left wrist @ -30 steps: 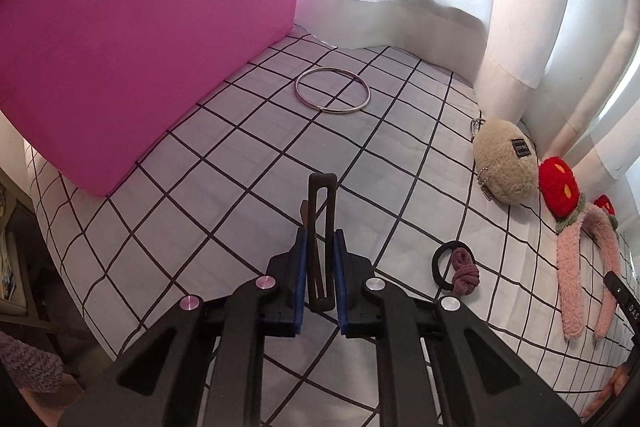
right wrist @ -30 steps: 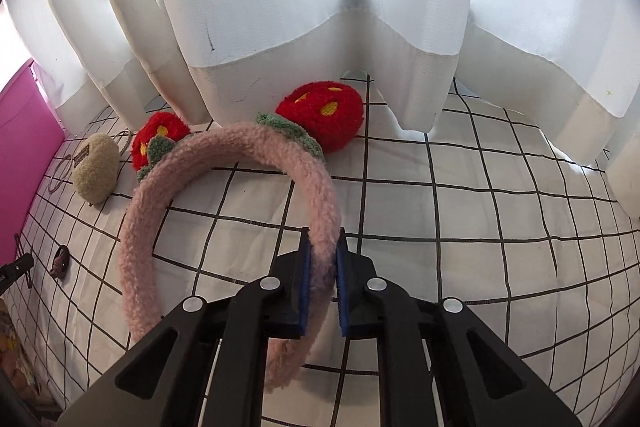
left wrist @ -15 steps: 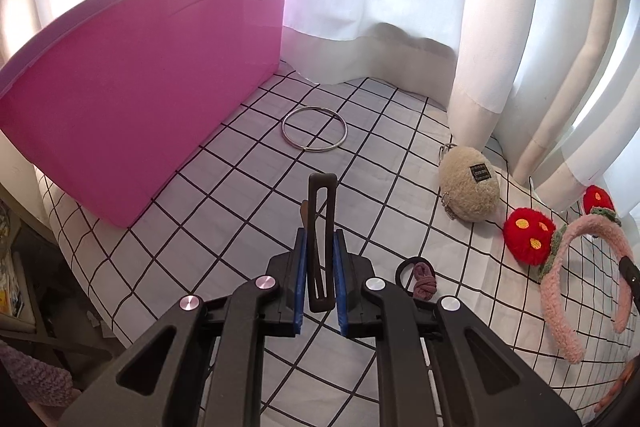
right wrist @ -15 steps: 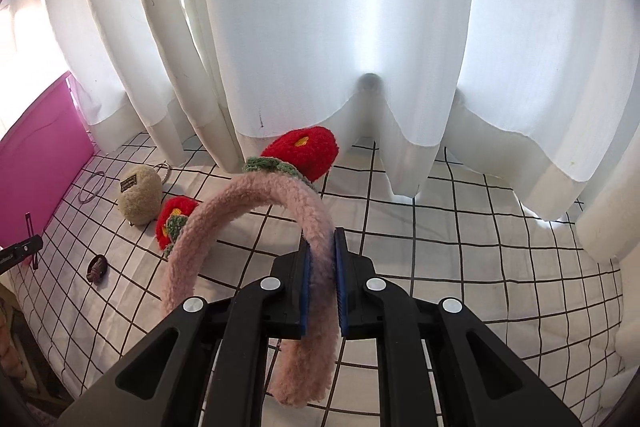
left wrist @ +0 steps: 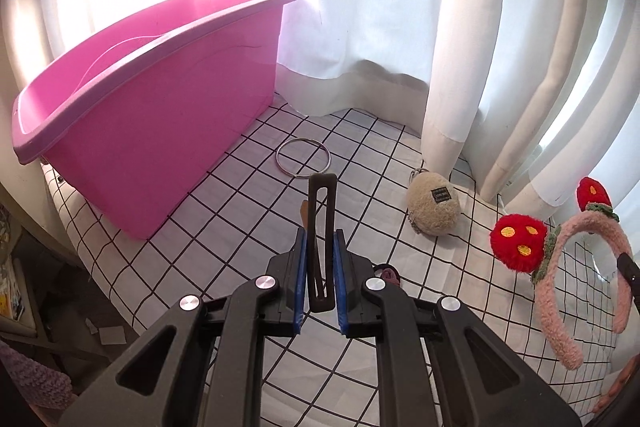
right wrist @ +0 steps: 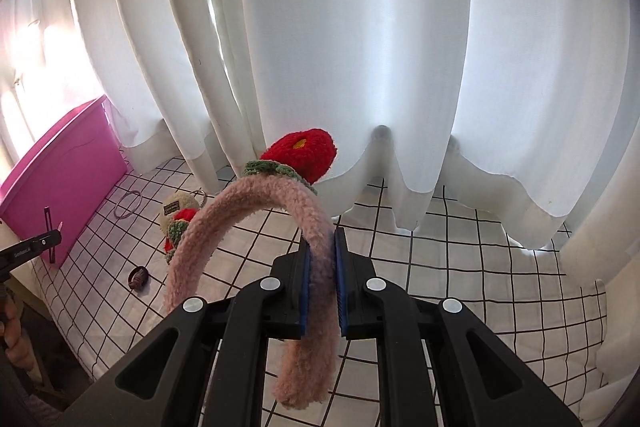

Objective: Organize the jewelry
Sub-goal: 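Lift the brown clip and pink headband and carry both over the tub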

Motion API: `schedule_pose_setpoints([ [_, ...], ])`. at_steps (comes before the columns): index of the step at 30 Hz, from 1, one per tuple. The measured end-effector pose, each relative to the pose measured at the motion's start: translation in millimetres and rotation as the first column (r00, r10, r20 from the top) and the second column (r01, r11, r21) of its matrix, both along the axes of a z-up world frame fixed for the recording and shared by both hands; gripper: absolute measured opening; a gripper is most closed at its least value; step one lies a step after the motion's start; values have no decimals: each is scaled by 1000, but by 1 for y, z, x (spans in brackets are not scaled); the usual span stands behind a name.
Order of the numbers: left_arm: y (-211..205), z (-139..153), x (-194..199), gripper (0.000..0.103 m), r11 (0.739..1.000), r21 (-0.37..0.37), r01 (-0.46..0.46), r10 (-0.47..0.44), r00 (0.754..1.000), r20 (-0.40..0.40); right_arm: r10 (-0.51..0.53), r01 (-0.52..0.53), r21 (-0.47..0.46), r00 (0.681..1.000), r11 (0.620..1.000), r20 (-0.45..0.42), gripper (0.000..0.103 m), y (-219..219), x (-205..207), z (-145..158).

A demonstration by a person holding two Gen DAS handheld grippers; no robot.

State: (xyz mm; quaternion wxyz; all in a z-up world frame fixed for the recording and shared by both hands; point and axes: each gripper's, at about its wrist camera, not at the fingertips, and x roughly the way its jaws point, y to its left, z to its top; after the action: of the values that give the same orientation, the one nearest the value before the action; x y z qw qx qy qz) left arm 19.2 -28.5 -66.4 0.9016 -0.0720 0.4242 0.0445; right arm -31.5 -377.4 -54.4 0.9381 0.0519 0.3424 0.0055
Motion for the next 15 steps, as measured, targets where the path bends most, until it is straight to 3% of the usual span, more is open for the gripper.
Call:
schedule_pose_setpoints([
  [15, 27, 66, -45, 12, 995, -15, -102, 103, 988, 112, 191, -198, 28, 968, 980, 159, 11, 34, -8, 64],
])
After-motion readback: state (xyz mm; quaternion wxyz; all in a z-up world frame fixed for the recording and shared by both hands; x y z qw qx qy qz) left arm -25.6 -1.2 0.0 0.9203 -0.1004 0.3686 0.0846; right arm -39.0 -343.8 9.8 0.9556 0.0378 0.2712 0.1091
